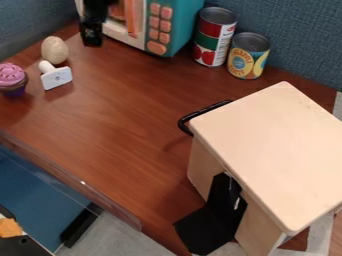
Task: Closed the drawer
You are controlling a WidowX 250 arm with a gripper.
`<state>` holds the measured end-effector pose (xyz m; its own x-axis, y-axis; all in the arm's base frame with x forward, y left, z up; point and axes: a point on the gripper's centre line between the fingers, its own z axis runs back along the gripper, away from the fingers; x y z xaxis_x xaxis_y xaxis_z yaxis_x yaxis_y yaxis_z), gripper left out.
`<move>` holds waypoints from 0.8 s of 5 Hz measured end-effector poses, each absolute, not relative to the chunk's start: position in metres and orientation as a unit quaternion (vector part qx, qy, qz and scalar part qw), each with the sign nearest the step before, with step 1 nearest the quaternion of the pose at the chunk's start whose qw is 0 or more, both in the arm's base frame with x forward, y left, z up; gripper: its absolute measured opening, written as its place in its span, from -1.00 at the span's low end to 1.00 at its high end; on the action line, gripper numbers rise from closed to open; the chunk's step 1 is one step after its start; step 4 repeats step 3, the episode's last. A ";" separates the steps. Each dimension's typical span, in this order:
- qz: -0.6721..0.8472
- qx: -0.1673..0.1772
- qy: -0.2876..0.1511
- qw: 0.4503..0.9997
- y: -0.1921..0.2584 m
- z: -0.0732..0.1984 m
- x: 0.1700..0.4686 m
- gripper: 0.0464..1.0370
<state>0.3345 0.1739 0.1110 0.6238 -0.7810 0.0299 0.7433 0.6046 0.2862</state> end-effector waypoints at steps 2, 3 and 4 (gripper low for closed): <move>-0.396 0.097 -0.057 0.911 0.185 0.161 0.307 0.93; -0.396 0.088 -0.009 0.914 0.188 0.174 0.307 0.93; -0.396 0.088 -0.009 0.914 0.188 0.174 0.307 0.93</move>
